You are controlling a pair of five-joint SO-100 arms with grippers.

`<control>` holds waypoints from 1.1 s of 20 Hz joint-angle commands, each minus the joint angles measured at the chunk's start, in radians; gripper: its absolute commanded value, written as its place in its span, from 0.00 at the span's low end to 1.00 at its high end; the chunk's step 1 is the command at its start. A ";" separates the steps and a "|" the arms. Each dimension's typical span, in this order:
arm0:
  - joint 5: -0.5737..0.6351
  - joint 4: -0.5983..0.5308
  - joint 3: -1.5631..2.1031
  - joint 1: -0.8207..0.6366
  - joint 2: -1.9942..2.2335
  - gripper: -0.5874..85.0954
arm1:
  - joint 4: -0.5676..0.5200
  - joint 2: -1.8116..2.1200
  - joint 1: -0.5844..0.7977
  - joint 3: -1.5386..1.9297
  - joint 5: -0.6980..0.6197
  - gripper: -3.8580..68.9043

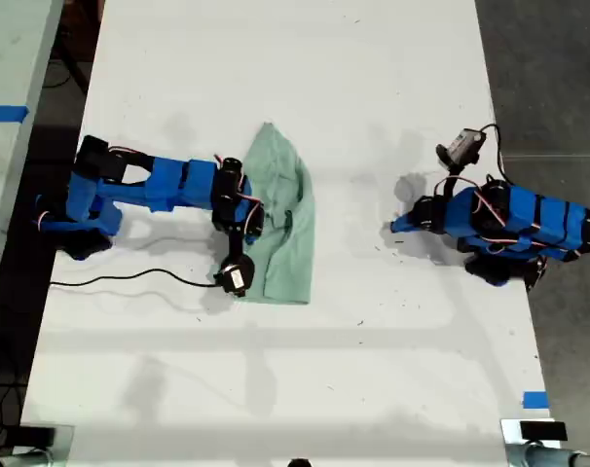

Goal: Fold t shirt

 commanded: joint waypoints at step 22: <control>0.232 -0.195 -0.107 -0.064 0.127 0.28 | 0.002 0.014 0.003 0.052 -0.011 0.05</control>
